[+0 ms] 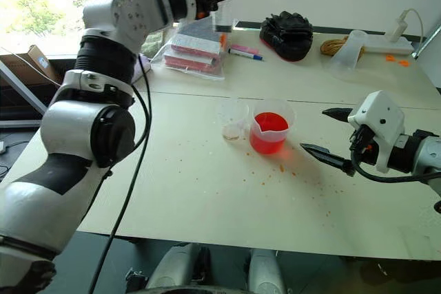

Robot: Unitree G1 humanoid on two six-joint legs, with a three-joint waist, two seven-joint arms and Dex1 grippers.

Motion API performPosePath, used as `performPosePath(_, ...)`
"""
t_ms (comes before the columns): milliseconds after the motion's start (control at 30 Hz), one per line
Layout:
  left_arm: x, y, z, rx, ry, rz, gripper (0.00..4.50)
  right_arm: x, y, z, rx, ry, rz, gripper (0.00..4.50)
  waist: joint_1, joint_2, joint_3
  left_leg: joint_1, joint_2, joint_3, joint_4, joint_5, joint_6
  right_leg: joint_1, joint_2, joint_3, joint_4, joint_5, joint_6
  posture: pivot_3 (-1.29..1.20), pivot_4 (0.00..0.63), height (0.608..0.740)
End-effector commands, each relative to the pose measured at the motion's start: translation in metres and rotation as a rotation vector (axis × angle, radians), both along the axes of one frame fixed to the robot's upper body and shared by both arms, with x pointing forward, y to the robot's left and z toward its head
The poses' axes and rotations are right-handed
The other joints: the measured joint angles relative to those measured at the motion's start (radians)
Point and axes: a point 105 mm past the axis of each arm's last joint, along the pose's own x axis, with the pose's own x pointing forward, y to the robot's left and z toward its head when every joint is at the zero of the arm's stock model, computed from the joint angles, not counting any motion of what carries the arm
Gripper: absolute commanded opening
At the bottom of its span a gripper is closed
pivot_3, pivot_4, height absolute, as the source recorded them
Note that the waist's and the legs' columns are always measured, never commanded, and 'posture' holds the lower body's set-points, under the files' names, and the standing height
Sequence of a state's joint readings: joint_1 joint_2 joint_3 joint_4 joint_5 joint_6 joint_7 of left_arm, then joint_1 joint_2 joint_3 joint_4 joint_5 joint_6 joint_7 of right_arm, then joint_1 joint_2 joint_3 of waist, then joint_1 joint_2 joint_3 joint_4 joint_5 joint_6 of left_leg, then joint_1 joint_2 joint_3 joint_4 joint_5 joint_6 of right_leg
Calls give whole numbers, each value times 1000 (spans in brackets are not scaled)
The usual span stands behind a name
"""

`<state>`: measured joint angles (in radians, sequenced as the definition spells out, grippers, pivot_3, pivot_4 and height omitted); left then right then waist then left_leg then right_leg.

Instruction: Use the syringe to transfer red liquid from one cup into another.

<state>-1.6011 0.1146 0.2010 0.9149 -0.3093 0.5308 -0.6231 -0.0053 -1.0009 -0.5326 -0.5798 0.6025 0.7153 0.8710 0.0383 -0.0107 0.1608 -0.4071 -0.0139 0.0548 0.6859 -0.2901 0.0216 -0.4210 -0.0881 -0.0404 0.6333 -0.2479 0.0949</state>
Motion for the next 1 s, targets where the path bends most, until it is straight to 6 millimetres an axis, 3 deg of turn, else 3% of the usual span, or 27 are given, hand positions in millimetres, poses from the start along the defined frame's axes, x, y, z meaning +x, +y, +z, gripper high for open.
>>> performPosePath(33,-30,-29,17,-128,-119,-208,1460,-2,2,19,58,-90,-36,4500,1,0,0,0,0,0,0,0,0,0,0,0,0,0,0,0,150,740)
performPosePath(167,-45,-53,-12,-174,-77,-372,1460,-6,0,26,147,-112,-90,4500,-6,1,-1,0,1,0,0,-4,9,0,0,1,1,0,0,0,150,740)
performPosePath(300,-62,-65,-61,-70,-134,-481,1460,-11,-4,30,215,-122,-148,4500,-8,2,-1,1,1,0,0,-5,10,0,1,1,1,0,0,0,150,740)
performPosePath(367,-69,-66,-76,-30,-173,-508,1460,-12,-3,32,243,-133,-165,4500,-3,2,-1,1,1,0,0,-5,11,0,1,2,1,0,0,0,150,740)
performPosePath(833,-64,-55,-146,14,-224,-409,1460,0,12,71,547,-184,-188,4500,-1,3,-2,0,2,-1,1,-6,12,0,-2,3,0,0,-1,0,150,740)
performPosePath(1000,-59,-54,-158,-4,-238,-351,1460,1,20,79,621,-145,-174,4500,1,2,-1,-1,2,-1,1,-6,13,0,-2,2,-1,0,-1,0,150,740)
